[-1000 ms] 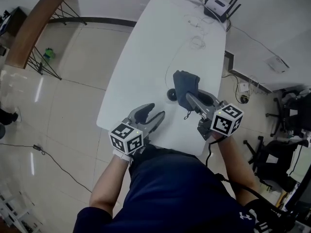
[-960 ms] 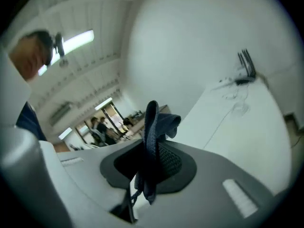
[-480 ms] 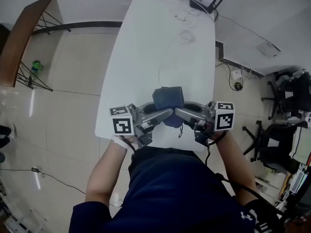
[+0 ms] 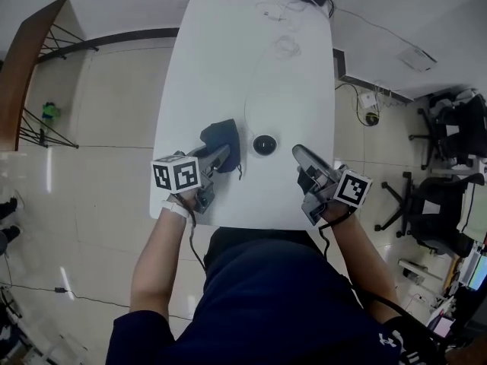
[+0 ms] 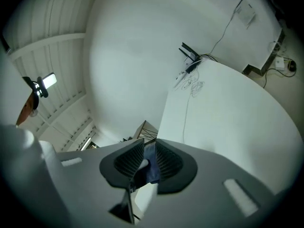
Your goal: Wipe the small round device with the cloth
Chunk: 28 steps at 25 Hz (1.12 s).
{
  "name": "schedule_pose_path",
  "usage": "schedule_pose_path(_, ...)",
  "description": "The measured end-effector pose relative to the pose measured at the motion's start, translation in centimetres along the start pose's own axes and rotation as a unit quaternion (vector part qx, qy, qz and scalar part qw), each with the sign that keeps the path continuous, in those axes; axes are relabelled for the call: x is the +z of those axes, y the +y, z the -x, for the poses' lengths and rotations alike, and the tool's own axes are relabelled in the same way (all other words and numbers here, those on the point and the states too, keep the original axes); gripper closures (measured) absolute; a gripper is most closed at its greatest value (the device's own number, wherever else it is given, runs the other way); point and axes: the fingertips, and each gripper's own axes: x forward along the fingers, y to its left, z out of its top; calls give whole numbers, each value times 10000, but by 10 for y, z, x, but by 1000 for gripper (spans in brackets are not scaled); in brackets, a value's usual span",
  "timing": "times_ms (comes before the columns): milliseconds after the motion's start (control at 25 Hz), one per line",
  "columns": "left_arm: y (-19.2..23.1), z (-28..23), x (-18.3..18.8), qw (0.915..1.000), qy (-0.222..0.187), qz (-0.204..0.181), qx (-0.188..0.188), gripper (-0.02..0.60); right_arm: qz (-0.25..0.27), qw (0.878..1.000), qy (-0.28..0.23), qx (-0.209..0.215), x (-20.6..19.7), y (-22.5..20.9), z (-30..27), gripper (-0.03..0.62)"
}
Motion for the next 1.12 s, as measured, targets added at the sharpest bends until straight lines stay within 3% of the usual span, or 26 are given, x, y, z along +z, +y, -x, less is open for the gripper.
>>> schedule_pose_path(160,17,-44,-21,9956,901,195,182,517,-59,9999,70,-144,-5,-16,4,516)
schedule_pose_path(280,34,-57,-36,9852,1488,278,809,517,-113,9999,59,-111,-8,-17,4,520)
schedule_pose_path(360,36,-60,-41,9810,1624,395,986,517,-230,9997,59,-15,-13,-23,8,522)
schedule_pose_path(520,23,-62,-39,9836,1488,545,864,515,-218,9996,180,53,-14,-25,15,524)
schedule_pose_path(600,12,-57,-33,9860,1381,302,881,515,-94,9995,277,78,-15,-22,17,525)
schedule_pose_path(680,-7,-51,-25,9864,1317,-211,958,515,-81,9994,319,120,-17,-25,22,525)
schedule_pose_path(760,-30,-46,-18,9804,1317,-951,1118,515,-126,9993,320,175,-18,-27,26,525)
schedule_pose_path(800,-41,-44,-15,9728,1349,-1424,1235,515,-140,9992,321,195,-18,-28,27,526)
schedule_pose_path(840,-51,-44,-12,9605,1405,-1979,1364,515,-122,9992,338,193,-17,-29,27,526)
schedule_pose_path(880,-59,-44,-12,9420,1486,-2619,1485,515,-90,9991,362,183,-18,-29,28,526)
schedule_pose_path(920,-66,-46,-15,9162,1589,-3317,1592,515,-65,9991,384,179,-18,-29,28,526)
schedule_pose_path(1040,-84,-53,-38,8129,1857,-5210,1822,515,-3,9989,433,176,-20,-27,32,526)
schedule_pose_path(1120,-91,-60,-61,7493,1872,-6076,1853,515,33,9988,457,141,-22,-27,36,526)
